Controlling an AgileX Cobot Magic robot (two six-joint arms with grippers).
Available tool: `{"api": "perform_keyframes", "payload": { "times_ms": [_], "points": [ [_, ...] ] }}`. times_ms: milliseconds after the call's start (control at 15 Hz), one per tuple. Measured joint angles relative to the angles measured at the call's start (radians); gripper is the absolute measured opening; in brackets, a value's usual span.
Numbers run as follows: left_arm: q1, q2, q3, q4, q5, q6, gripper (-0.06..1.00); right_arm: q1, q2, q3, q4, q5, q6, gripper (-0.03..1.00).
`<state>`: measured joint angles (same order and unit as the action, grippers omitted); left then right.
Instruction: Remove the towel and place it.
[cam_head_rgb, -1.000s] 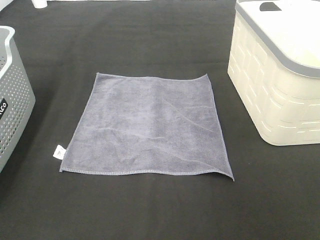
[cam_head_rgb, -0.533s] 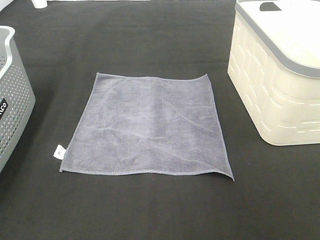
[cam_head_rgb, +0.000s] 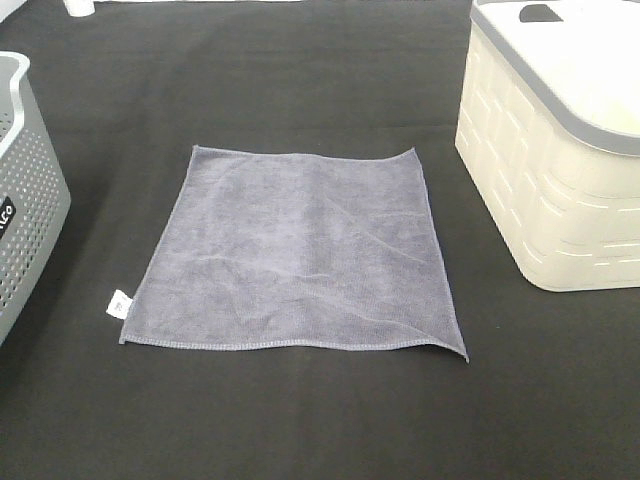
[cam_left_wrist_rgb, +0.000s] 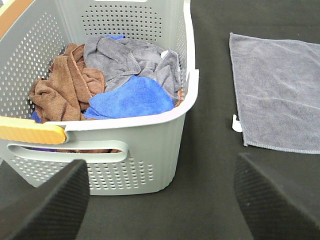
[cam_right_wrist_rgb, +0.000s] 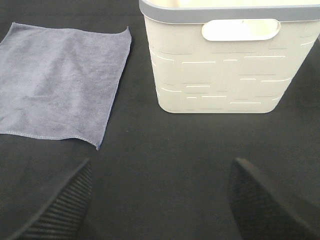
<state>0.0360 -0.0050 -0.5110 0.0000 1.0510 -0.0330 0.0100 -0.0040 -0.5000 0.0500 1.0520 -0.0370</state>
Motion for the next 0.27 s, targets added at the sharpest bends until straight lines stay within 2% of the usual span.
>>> {"api": "perform_keyframes", "payload": {
  "times_ms": [267],
  "points": [
    [0.0,0.0,0.0,0.0,0.0,0.0,0.74,0.0,0.0,0.0,0.0,0.0,0.0,0.74]
  ]
}}
